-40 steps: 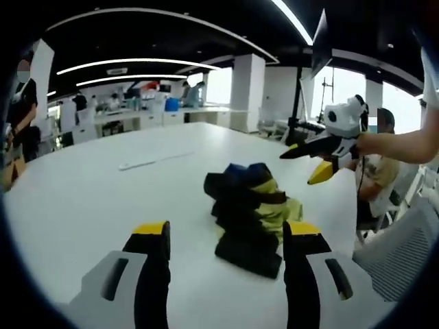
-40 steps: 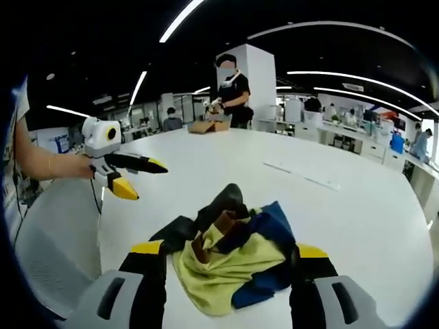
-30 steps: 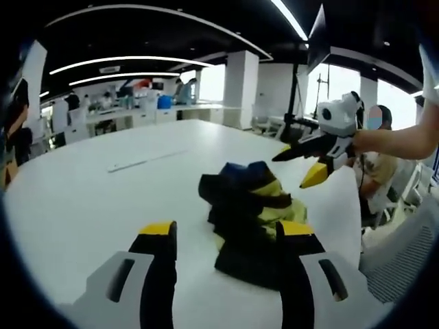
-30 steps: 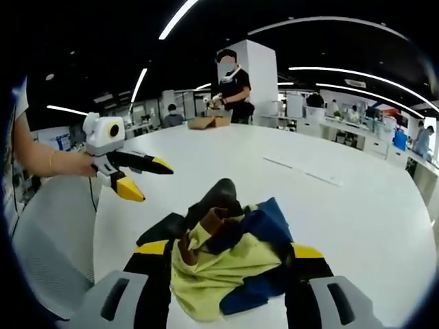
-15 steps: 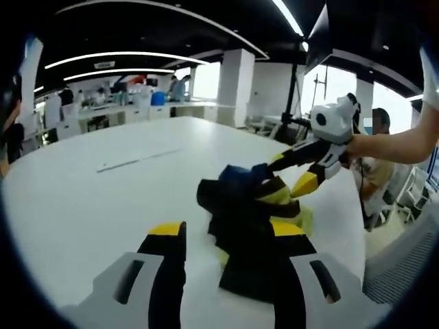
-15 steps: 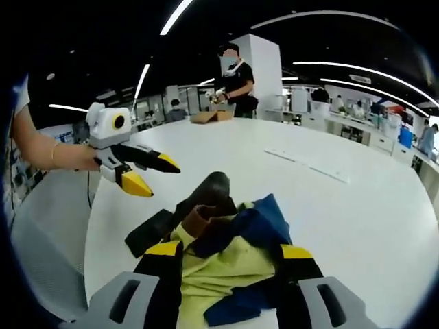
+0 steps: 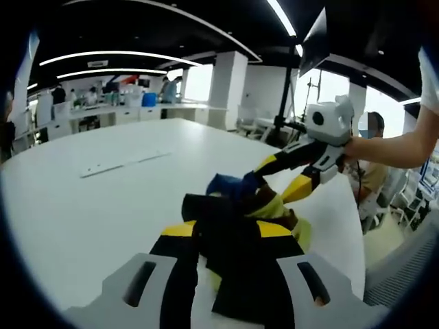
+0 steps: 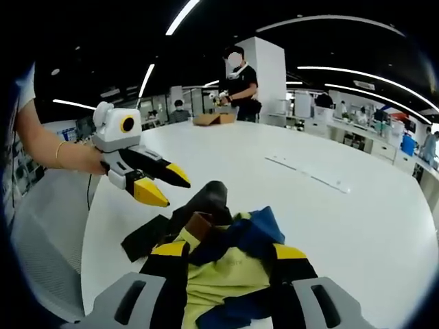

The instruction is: Fold the garment on the visible template until the final outline fits inside the template.

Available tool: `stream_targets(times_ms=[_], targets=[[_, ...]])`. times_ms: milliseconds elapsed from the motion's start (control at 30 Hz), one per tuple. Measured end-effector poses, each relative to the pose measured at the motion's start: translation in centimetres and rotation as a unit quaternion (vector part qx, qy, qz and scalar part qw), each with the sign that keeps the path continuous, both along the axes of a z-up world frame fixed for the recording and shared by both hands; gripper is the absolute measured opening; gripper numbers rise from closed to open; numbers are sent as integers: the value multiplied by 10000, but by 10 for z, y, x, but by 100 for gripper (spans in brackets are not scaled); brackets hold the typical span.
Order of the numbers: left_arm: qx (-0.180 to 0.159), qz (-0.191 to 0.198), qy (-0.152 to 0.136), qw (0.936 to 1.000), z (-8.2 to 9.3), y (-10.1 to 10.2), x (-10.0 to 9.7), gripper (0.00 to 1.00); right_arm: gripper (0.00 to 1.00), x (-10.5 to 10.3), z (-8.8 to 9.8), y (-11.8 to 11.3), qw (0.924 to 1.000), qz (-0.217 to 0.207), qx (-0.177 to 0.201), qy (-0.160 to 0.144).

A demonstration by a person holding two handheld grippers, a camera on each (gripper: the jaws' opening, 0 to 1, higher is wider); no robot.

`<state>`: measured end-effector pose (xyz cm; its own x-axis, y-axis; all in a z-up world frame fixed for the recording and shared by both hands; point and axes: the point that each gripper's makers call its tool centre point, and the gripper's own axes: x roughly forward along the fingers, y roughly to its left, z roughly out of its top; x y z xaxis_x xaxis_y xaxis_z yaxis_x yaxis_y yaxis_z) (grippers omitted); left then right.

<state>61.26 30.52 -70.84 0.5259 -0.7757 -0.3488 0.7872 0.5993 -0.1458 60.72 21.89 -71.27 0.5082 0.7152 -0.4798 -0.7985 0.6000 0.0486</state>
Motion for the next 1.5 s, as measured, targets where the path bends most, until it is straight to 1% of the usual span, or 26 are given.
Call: stream_targets(times_ms=[200, 267, 367, 533, 567, 667, 733, 833, 933, 1033, 1100, 1200, 1267, 1367, 1500], targets=[[24, -92, 45, 9999, -3, -9, 5, 24, 40, 7, 5, -2, 9999, -41, 74, -65], [112, -97, 44, 9999, -6, -10, 6, 23, 40, 9, 4, -3, 9999, -72, 55, -65], [137, -84, 107, 9998, -9, -11, 8, 21, 39, 11, 4, -5, 9999, -68, 18, -94], [189, -59, 134, 9997, -11, -11, 13, 17, 38, 16, 9, -9, 9998, -133, 138, -107], [190, -54, 138, 9997, -12, -11, 13, 17, 37, 19, 8, -11, 9997, -163, 146, -108], [210, -38, 169, 9996, -14, -12, 16, 15, 27, 26, 7, -16, 9995, -273, 108, -145], [254, -31, 188, 9995, -16, -12, 17, 14, 25, 30, 7, -18, 9991, -358, 202, -96], [291, -36, 227, 9993, -18, -12, 17, 12, 26, 30, 4, -18, 9993, -324, 112, -117], [291, -41, 236, 9993, -19, -13, 18, 10, 22, 29, 0, -16, 9996, -252, 56, -69], [318, -45, 262, 9991, -20, -13, 17, 7, 17, 28, -6, -14, 9998, -167, -32, -50], [341, -67, 298, 9990, -20, -13, 16, 5, 11, 28, -9, -14, 9998, -149, -91, 19], [335, -59, 347, 9988, -19, -12, 15, 3, 5, 26, -11, -15, 9997, -177, -55, 172], [349, -58, 317, 9989, -17, -10, 14, 2, 0, 27, -11, -16, 9997, -148, -90, 185], [343, -67, 308, 9989, -13, -9, 11, 1, 0, 23, -9, -15, 9997, -93, -107, 183], [356, -24, 302, 9989, -4, -6, 7, 0, 0, 21, -1, -16, 9999, -41, -89, 108]])
